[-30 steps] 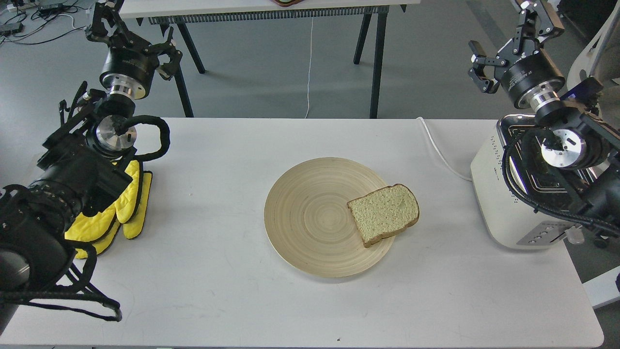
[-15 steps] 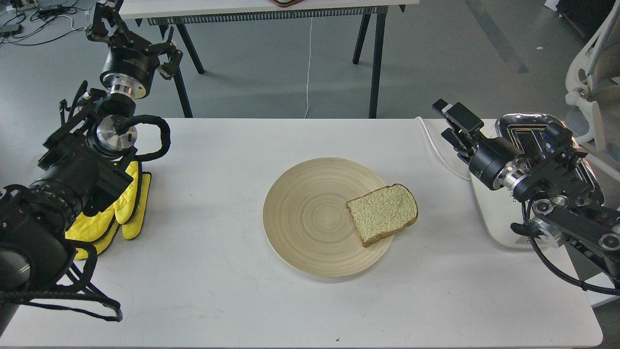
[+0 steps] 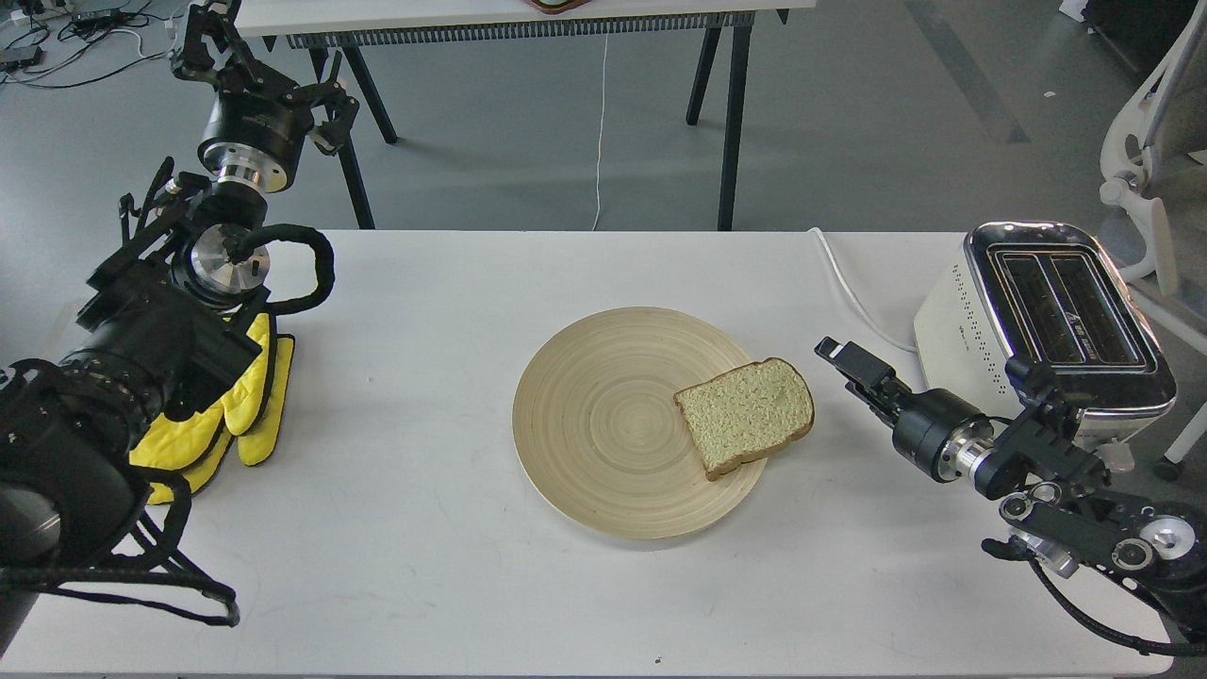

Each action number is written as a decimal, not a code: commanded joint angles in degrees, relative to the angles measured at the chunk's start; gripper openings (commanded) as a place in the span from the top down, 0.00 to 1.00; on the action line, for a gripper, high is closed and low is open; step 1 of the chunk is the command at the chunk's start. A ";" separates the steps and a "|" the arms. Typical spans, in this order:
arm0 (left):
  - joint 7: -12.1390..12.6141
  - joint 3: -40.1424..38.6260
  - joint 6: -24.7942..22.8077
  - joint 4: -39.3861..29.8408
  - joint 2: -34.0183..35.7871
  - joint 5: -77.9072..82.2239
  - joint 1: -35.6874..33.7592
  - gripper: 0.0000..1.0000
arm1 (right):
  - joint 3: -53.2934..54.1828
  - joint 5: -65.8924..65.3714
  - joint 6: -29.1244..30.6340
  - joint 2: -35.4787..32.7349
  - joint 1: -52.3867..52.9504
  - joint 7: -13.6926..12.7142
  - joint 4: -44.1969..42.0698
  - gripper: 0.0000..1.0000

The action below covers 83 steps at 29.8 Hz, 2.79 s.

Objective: Put bread in toaster with right arm
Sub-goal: 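Grasp the bread slice on the plate with the right gripper and lift it, then carry the bread over the toaster and lower it into the slot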

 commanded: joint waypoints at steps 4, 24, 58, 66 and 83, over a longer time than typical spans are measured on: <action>0.00 -0.08 0.00 0.00 -0.03 0.00 0.01 0.00 | -2.25 0.01 -0.08 4.47 -0.01 0.00 -2.75 0.28; 0.00 -0.17 0.00 -0.09 -0.11 0.00 0.01 0.00 | -3.48 0.10 0.28 5.71 2.10 0.00 -1.79 0.93; 0.00 -0.17 0.00 0.00 -0.20 0.00 0.01 0.00 | -5.76 -13.26 -5.79 -37.63 15.28 -2.37 11.40 0.93; 0.00 -0.17 0.00 0.00 -0.20 0.00 0.01 0.00 | -6.29 -12.47 -6.05 -34.81 14.58 -2.28 11.13 0.93; 0.00 -0.25 0.00 0.00 -0.29 0.00 0.01 0.00 | -6.55 -12.47 -5.88 -37.97 12.29 -2.20 17.37 0.93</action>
